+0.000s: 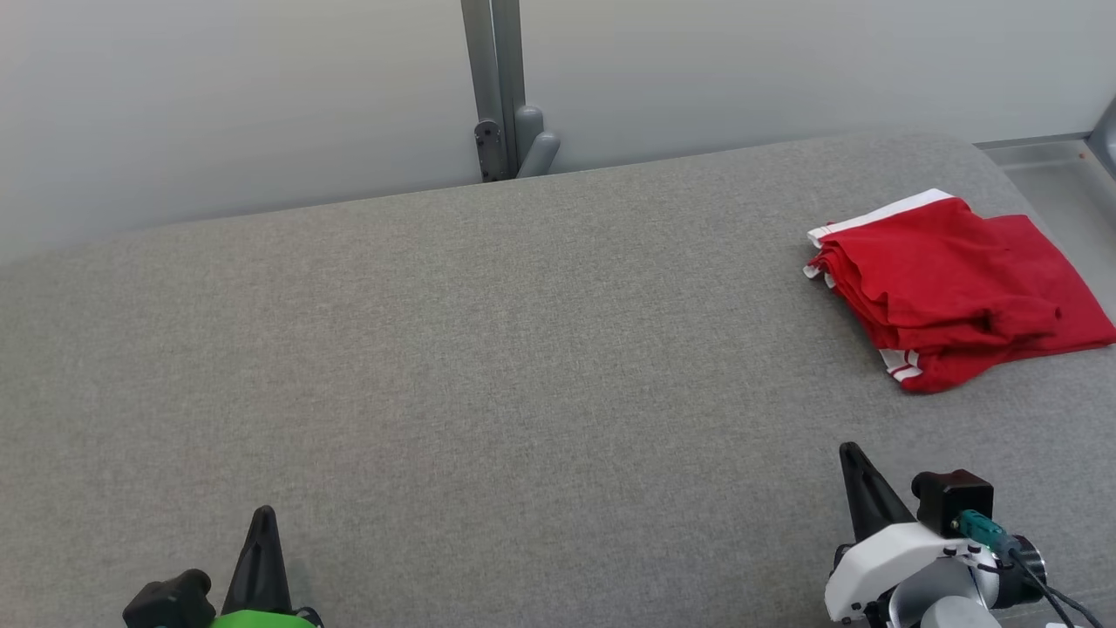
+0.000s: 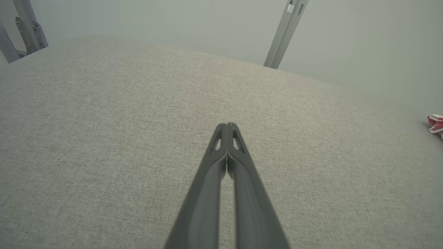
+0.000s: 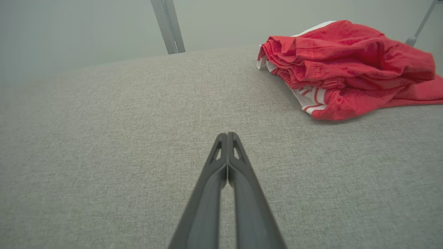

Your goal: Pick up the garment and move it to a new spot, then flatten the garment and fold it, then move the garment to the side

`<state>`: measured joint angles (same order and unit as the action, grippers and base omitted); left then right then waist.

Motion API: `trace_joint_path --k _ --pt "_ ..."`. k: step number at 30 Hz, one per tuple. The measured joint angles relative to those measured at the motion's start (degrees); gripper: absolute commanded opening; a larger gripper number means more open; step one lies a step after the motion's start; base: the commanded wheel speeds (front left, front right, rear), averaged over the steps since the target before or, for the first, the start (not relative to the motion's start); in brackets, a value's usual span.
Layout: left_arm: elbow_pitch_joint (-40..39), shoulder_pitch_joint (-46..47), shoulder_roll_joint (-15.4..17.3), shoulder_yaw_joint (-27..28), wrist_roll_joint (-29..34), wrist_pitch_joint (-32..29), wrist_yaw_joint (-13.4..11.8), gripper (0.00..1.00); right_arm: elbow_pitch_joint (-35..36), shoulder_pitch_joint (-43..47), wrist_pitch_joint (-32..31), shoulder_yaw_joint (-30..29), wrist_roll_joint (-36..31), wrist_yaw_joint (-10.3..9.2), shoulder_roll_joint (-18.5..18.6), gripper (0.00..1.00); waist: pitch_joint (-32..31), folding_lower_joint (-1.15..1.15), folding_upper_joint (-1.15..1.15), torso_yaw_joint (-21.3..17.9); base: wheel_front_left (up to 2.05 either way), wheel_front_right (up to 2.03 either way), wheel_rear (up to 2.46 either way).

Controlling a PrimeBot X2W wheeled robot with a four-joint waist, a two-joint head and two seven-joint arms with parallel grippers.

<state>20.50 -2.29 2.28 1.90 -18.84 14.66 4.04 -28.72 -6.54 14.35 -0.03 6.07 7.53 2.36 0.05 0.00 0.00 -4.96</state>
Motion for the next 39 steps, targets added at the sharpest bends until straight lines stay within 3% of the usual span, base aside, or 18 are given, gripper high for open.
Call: trace_joint_path --k 39 --pt "-3.6 2.2 0.0 1.8 -34.4 -9.4 1.4 0.00 6.9 0.4 -10.0 -3.0 40.1 -0.01 0.1 0.00 0.0 0.00 0.00 1.6 0.00 0.00 0.00"
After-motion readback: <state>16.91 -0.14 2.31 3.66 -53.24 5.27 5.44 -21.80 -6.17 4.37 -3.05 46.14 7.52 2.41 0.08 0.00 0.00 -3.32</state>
